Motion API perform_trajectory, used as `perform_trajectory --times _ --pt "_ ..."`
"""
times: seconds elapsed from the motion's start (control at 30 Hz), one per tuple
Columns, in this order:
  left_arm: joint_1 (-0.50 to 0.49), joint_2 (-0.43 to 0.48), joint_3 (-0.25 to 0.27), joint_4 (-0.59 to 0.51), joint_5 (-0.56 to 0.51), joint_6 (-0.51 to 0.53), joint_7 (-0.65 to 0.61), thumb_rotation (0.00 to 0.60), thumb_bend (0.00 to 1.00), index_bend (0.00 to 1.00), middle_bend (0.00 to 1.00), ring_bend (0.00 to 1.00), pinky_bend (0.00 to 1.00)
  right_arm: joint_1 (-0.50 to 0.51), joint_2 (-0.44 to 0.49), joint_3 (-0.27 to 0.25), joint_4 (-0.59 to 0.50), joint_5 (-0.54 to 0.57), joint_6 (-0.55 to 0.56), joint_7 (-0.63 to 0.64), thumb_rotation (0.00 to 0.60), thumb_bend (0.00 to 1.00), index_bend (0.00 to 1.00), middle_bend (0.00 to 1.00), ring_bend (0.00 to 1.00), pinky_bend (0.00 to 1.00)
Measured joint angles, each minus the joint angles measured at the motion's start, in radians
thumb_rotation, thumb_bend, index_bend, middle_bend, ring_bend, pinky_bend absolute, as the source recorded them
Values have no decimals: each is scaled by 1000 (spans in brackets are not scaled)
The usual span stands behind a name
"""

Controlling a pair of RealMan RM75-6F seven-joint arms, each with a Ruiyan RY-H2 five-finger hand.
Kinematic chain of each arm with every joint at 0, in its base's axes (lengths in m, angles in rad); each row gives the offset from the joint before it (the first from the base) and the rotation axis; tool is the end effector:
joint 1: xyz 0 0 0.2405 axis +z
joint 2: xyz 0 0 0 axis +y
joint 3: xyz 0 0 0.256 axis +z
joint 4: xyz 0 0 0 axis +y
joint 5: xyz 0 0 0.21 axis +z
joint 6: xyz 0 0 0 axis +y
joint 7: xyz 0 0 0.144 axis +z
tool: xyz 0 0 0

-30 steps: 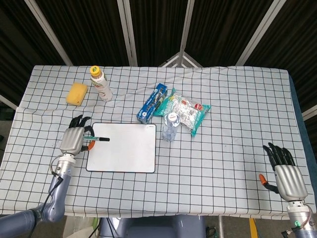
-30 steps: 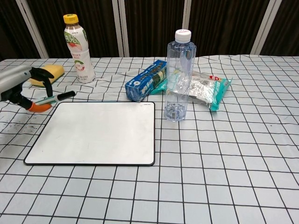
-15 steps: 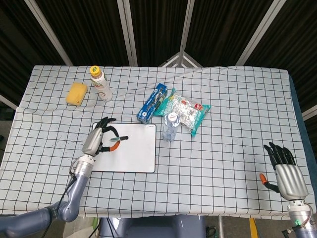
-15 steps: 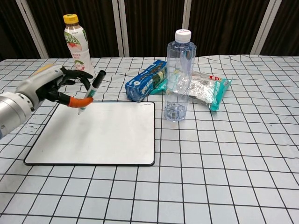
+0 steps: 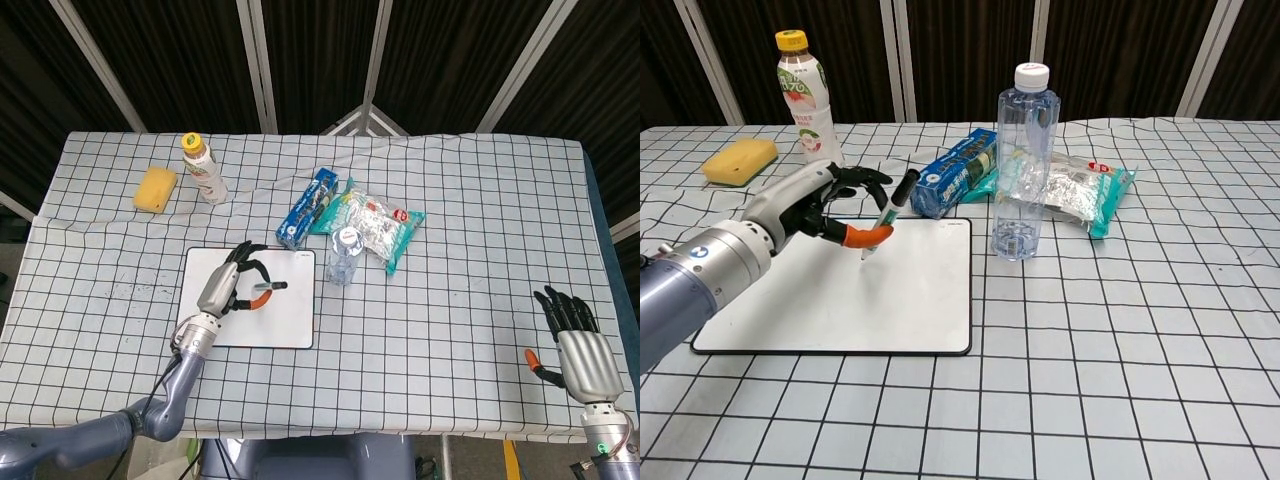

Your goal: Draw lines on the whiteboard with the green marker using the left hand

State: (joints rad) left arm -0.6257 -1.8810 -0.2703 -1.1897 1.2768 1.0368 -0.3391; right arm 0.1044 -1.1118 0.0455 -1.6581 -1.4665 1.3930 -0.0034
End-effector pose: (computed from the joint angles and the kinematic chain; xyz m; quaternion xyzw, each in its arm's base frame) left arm -0.1470 0.3295 -0.0789 -0.5308 -0.5932 -0.5360 0.2810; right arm -0.3083 -0.1847 0.1459 0.6007 -0.4276 0.3714 0.5642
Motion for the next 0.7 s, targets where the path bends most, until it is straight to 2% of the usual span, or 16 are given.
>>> perform_trajectory --times 0.37,0.7 --pt "-19 -8 3 54 3 -29 -18 600 524 703 142 0 52 -1 3 0 -4 5 -2 6 600 351 0 0 0 0" --pt "-30 8 2 163 4 -60 -67 600 524 703 142 0 51 -1 2 4 -11 22 -10 4 600 351 0 0 0 0"
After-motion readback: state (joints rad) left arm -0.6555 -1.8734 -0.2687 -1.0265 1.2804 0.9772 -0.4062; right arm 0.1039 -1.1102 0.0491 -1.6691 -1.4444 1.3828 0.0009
